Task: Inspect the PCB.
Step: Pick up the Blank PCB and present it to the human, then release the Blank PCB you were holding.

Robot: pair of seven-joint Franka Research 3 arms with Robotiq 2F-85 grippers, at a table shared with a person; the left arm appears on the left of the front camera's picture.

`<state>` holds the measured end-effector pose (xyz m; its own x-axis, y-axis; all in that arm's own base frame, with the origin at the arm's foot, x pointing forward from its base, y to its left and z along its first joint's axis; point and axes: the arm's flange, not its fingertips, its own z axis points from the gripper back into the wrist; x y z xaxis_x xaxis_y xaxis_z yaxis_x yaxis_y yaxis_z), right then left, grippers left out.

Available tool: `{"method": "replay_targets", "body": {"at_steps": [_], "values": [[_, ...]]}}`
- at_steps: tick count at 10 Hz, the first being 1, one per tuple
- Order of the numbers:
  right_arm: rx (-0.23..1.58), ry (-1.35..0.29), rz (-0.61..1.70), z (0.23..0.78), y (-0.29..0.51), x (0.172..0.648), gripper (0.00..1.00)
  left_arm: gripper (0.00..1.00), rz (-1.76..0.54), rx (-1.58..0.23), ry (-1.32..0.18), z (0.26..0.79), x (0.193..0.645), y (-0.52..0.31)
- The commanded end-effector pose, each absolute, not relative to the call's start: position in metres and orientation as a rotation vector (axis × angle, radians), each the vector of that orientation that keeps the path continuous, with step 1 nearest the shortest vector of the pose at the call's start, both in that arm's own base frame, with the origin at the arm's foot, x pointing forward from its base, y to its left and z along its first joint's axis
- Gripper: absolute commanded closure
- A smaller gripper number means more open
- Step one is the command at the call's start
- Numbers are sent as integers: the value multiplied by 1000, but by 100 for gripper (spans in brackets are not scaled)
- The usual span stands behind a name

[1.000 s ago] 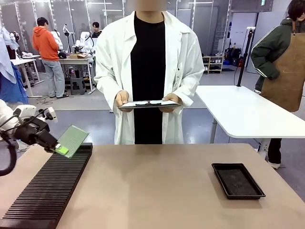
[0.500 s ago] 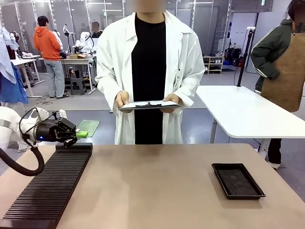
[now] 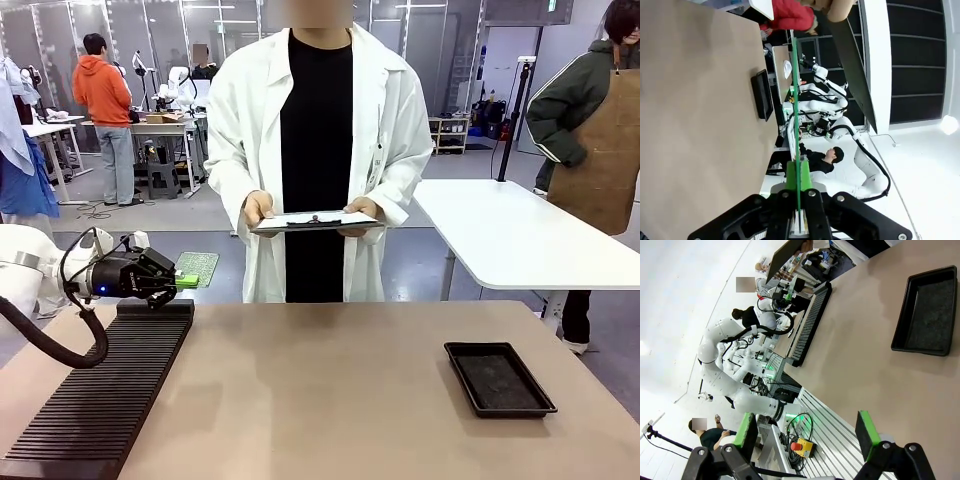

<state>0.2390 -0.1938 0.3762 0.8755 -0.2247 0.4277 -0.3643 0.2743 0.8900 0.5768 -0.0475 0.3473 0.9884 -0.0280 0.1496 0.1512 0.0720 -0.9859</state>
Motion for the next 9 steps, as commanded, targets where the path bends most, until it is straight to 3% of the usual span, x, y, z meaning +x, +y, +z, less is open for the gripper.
{"method": "replay_targets", "body": {"at_steps": [1, 9], "values": [[1313, -558, 112, 378, -195, 241, 0, 97, -132, -1490, -105, 348, 578, -45], [1313, -558, 112, 378, -195, 241, 0, 97, -132, -1490, -105, 348, 578, -45]]}}
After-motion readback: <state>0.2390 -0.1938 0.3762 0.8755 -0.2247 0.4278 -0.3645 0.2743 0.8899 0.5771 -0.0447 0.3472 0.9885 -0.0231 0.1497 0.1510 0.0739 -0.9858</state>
